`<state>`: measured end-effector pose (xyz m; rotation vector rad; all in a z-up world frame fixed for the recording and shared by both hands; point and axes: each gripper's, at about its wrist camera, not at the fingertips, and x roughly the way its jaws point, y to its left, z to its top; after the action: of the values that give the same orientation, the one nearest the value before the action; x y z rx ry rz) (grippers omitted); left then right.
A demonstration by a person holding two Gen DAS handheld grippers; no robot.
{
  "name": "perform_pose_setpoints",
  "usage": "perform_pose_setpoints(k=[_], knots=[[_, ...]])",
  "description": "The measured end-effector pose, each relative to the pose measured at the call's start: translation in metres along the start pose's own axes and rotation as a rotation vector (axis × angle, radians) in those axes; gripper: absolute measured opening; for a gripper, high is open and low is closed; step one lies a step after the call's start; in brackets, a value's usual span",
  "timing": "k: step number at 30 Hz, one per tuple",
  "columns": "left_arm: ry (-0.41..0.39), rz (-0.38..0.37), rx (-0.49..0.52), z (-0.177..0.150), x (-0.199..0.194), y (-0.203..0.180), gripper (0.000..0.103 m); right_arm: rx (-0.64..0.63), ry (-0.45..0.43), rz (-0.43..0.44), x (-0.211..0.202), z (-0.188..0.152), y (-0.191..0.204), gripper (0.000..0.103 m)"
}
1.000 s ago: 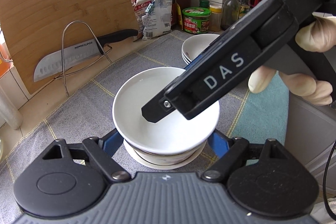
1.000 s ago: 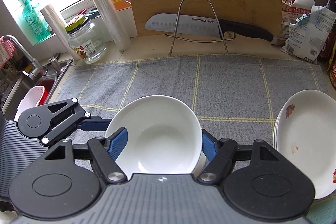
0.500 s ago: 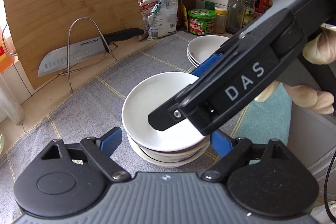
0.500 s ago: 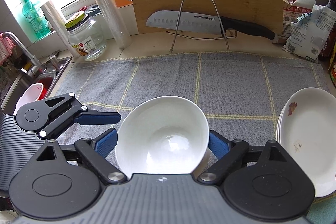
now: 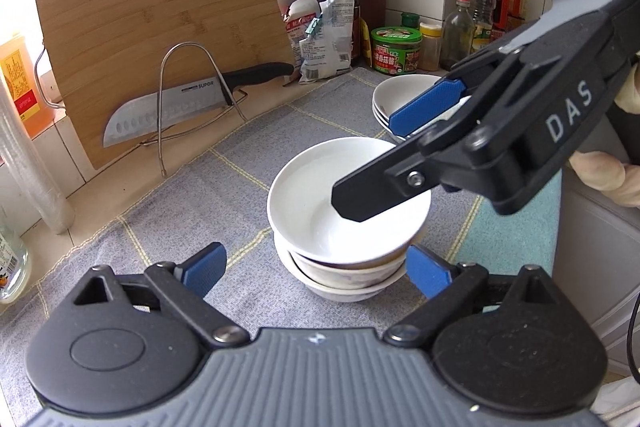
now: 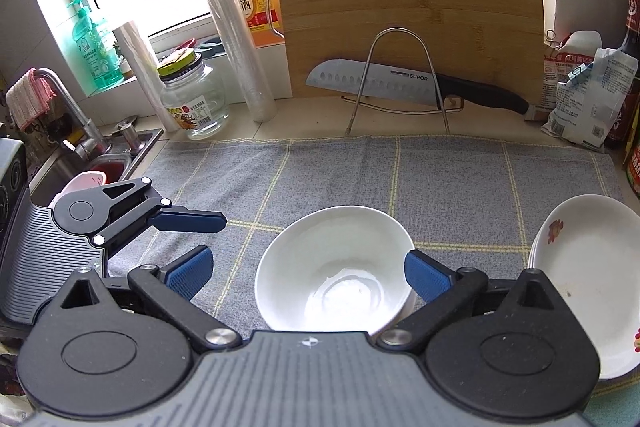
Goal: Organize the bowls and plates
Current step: 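Lower the white bowl into the stacked bowls and open the right tool, then withdraw the right tool from the three stacked bowls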
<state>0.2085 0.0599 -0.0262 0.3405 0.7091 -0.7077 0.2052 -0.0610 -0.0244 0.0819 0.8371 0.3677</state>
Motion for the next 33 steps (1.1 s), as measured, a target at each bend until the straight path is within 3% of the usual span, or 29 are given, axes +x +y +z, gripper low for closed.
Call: perform_pose_setpoints(k=[3, 21, 24, 27, 33], knots=[[0.013, -0.008, -0.016, -0.007, -0.003, 0.0, 0.096, -0.003, 0.004, 0.034, 0.001, -0.006, 0.003, 0.103], [0.025, 0.002, -0.023, -0.014, -0.006, 0.002, 0.096, 0.062, -0.031, 0.051, 0.001, -0.022, -0.007, 0.103], [0.032, 0.001, -0.017, -0.018, -0.001, 0.005, 0.097, 0.055, -0.078, 0.021, -0.015, -0.024, -0.005, 0.103], [0.051, -0.006, -0.016, -0.025, 0.004, 0.01, 0.097, 0.025, -0.094, -0.074, -0.023, -0.033, -0.006, 0.103], [0.137, -0.024, -0.013, -0.043, 0.027, 0.013, 0.097, 0.0, 0.035, -0.195, 0.001, -0.075, -0.02, 0.103]])
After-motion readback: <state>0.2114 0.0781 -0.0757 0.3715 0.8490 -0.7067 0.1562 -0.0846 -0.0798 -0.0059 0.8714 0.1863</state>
